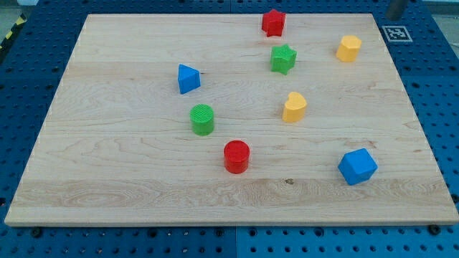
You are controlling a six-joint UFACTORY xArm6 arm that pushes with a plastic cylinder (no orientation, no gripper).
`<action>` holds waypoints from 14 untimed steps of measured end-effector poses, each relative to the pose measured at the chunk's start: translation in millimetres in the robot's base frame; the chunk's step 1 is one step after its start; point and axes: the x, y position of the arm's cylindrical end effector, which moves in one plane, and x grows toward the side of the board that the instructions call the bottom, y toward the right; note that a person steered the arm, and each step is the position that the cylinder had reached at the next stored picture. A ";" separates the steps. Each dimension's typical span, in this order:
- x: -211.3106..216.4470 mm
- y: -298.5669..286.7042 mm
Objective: Slide yellow hexagon to the yellow heart
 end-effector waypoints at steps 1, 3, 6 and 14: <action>0.0 0.0; -2.9 2.6; -3.2 1.1; 57.3 -117.7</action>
